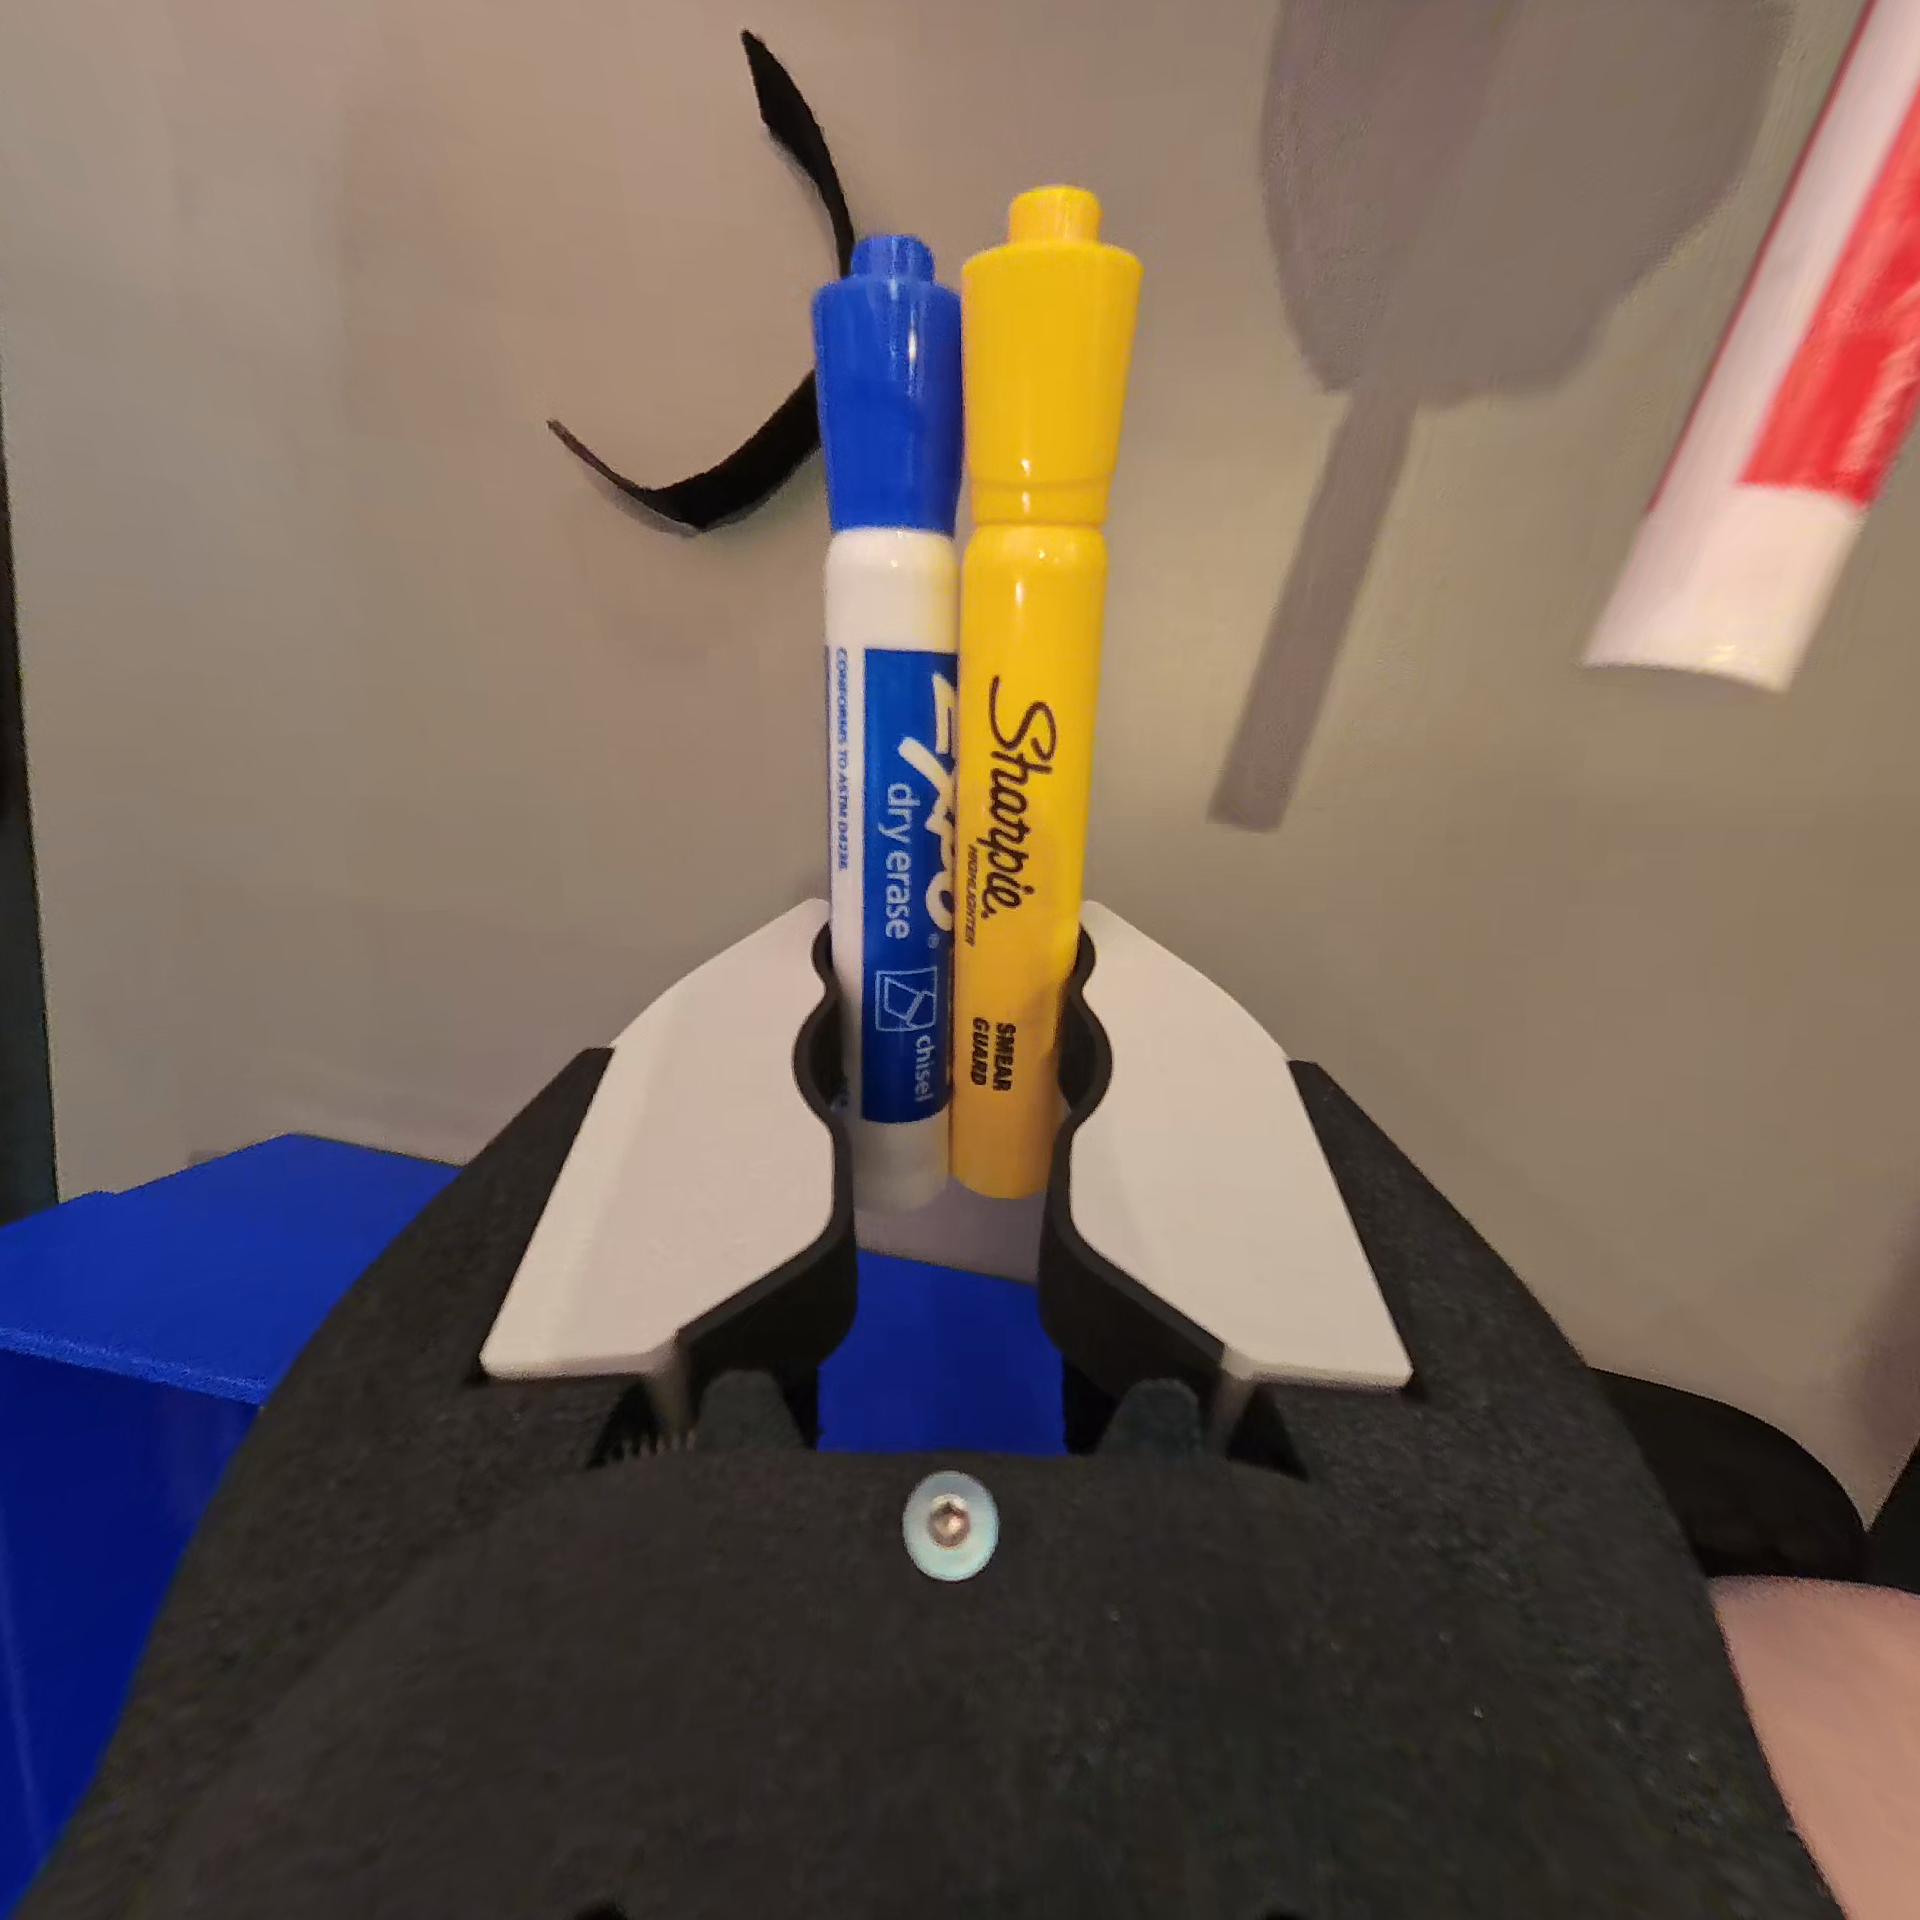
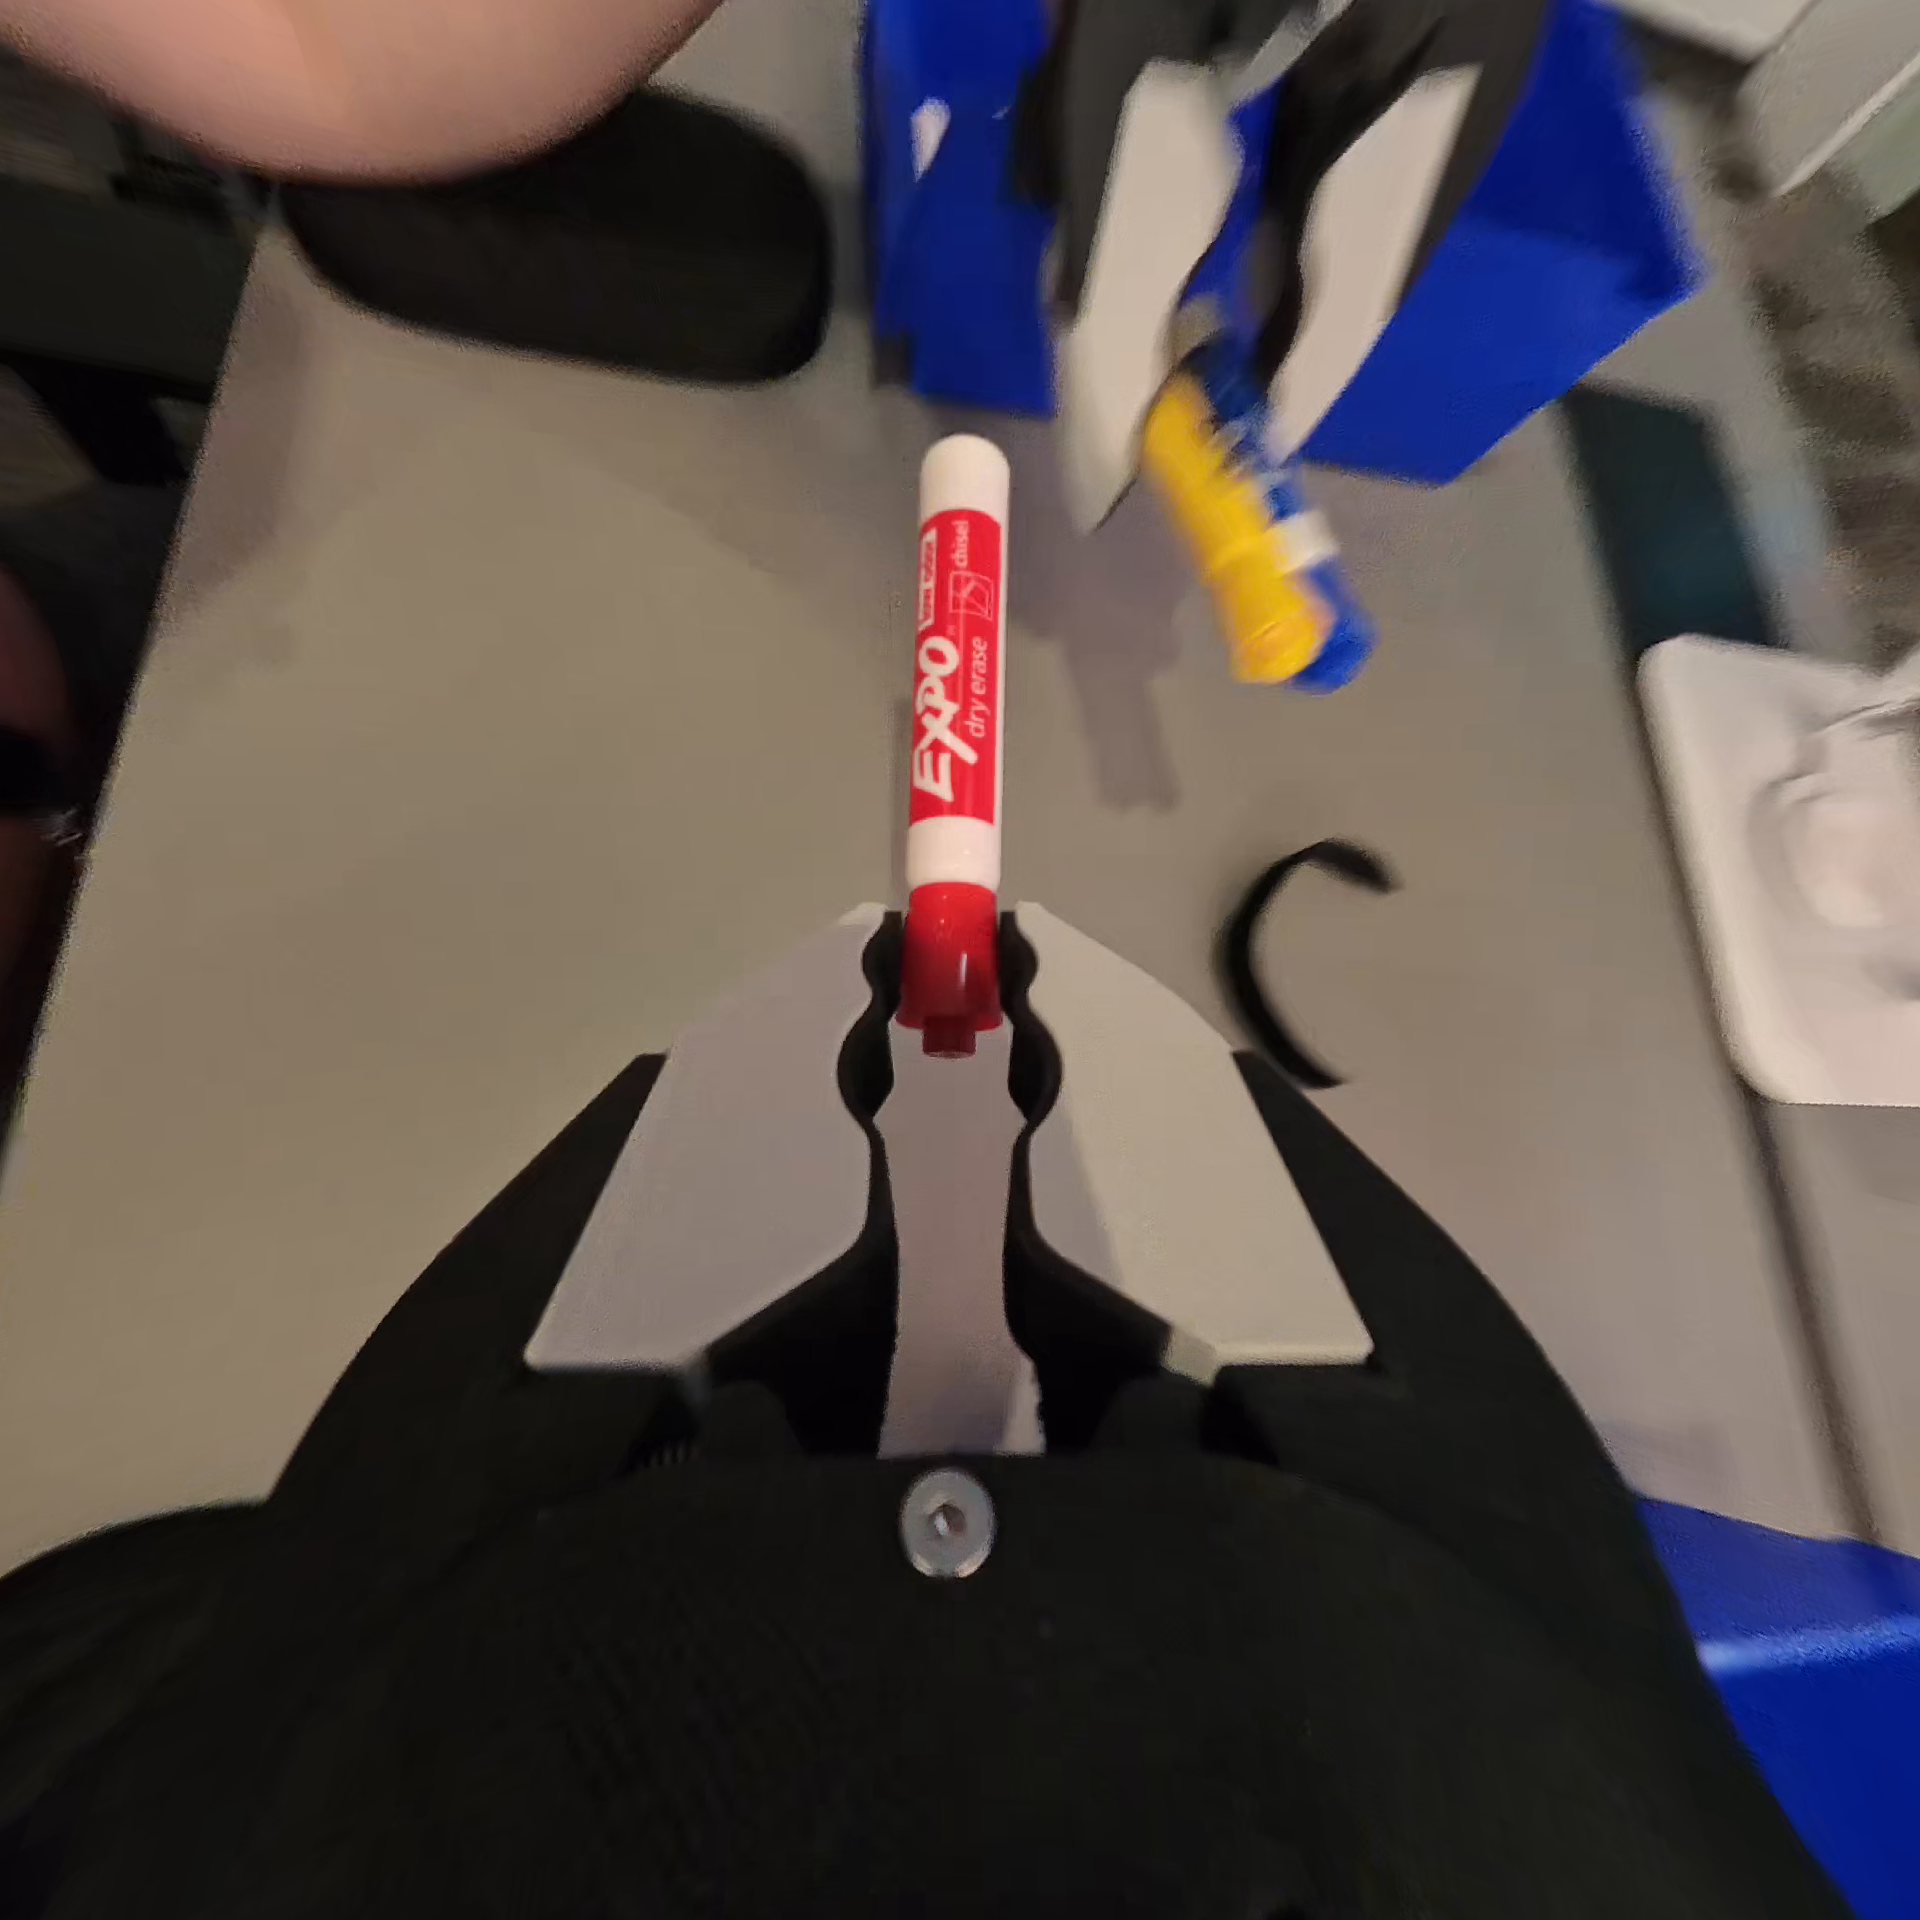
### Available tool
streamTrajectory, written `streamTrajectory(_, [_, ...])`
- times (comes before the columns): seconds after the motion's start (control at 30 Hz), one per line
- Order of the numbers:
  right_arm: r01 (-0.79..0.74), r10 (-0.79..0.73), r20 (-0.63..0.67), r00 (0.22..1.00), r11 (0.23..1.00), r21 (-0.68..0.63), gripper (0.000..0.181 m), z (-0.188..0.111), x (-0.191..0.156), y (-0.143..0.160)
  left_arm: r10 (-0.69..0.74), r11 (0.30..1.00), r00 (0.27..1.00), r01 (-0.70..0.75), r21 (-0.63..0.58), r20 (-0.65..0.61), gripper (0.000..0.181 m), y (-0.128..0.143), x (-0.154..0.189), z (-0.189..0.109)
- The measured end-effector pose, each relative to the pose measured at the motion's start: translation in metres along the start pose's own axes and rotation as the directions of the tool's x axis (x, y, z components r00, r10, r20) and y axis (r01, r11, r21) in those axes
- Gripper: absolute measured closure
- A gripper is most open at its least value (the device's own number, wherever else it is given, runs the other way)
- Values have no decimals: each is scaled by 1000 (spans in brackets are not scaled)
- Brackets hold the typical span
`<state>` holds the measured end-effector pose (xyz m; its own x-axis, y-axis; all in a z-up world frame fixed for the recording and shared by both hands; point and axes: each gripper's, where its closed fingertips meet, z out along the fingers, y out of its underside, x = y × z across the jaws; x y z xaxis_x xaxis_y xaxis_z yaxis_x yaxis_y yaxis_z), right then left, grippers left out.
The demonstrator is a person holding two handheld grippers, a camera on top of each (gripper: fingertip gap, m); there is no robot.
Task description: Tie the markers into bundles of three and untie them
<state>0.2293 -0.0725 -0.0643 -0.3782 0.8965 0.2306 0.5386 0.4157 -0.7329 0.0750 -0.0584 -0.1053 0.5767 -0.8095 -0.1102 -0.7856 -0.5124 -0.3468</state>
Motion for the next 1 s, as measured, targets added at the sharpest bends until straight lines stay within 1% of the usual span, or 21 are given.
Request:
streamTrajectory(0.1, [86,-89,-155,984,996,-26,162,-7,39,-28,-2,1000,1000,2,-9,-10,143,1,1,3])
streamTrajectory(0.17, [137,-145,-208,967,989,-55,162,-2,54,-41,-3,1000,1000,3,-12,-13,143,1,1,4])
streamTrajectory(0.23, [190,-206,-233,950,978,-89,162,8,62,-49,-4,1000,1000,4,-22,-20,143,3,2,6])
streamTrajectory(0.3, [228,-254,-227,940,964,-136,162,23,66,-50,-4,999,1000,3,-35,-23,143,4,2,9])
streamTrajectory(0.4, [258,-309,-203,929,935,-242,162,43,74,-40,0,998,1000,-1,-69,-15,143,10,0,12])
streamTrajectory(0.5, [254,-300,-168,939,934,-249,162,55,75,-38,-2,999,1000,0,-54,-30,143,7,2,12])
streamTrajectory(0.67, [263,-299,-133,945,936,-236,162,61,80,-43,-1,998,1000,0,-55,-25,143,8,1,10])
streamTrajectory(0.8, [283,-313,-98,945,929,-236,162,71,80,-48,2,997,1000,-3,-83,-16,143,11,1,12])
streamTrajectory(1.0, [345,-378,-101,920,907,-242,162,82,82,-44,8,995,1000,-9,-97,-9,143,13,2,11])
